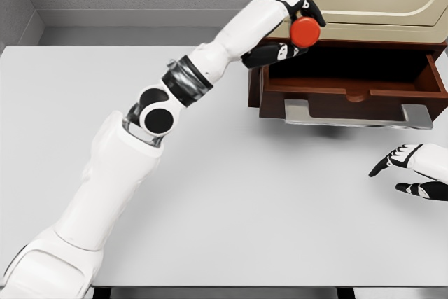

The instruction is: Put the switch into the drawer with left arm, and close the drawer with right arm

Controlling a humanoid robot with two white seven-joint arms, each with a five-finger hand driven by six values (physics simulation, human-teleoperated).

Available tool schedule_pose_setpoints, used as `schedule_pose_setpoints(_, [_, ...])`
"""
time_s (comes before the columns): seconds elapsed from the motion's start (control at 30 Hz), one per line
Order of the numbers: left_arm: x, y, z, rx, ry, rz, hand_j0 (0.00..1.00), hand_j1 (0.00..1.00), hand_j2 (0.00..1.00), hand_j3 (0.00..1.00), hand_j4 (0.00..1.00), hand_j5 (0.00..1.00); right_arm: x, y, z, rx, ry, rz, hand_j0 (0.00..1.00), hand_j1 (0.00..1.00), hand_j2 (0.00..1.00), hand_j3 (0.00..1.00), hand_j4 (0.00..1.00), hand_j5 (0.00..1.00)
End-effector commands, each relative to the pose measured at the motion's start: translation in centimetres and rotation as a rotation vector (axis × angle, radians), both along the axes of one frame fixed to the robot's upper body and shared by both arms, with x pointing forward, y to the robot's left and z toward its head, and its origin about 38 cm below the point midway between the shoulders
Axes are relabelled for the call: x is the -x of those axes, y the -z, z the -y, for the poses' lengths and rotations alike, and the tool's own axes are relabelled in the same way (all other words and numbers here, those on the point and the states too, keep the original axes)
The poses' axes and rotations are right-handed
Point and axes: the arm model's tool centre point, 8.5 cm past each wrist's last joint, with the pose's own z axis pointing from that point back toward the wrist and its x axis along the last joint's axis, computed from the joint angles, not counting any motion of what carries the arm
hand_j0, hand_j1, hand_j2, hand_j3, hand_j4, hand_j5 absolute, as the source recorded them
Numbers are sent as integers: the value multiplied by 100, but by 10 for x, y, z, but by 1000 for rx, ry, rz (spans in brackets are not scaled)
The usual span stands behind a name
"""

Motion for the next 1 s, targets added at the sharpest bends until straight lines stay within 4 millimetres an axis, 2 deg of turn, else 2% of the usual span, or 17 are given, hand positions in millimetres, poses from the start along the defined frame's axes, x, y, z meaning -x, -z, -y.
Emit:
schedule_pose_setpoints(0.0, [-4, 6, 2, -29, -17, -1, 37, 37, 37, 37, 37, 37, 0, -1, 0, -5, 3, -1, 65, 65, 65, 65, 65, 65])
schedule_pose_setpoints(0.43, [-6, 3, 6, -92, -30, 50, 37, 37, 37, 37, 37, 37, 0, -1, 0, -4, 2, -1, 65, 65, 65, 65, 65, 65])
schedule_pose_setpoints(0.5, [-6, 3, 6, -96, -32, 52, 44, 44, 44, 44, 44, 44, 0, -1, 0, -5, 3, 0, 65, 65, 65, 65, 65, 65])
schedule_pose_setpoints(0.53, [-6, 3, 6, -96, -32, 52, 55, 55, 55, 55, 55, 55, 0, -1, 1, -4, 4, -2, 65, 65, 65, 65, 65, 65])
schedule_pose_setpoints(0.63, [-6, 3, 6, -95, -32, 53, 69, 69, 69, 69, 69, 69, 0, -1, 0, -5, 3, -1, 65, 65, 65, 65, 65, 65])
schedule_pose_setpoints(0.7, [-6, 3, 6, -96, -32, 52, 69, 69, 69, 69, 69, 69, 0, -1, 0, -5, 3, 0, 65, 65, 65, 65, 65, 65])
schedule_pose_setpoints(0.77, [-6, 3, 6, -95, -32, 53, 75, 75, 75, 75, 75, 75, 0, -1, 0, -4, 2, -1, 65, 65, 65, 65, 65, 65])
schedule_pose_setpoints(0.97, [-5, 4, 8, -99, -25, 54, 76, 76, 76, 76, 76, 76, 0, -1, 0, -4, 2, -1, 65, 65, 65, 65, 65, 65])
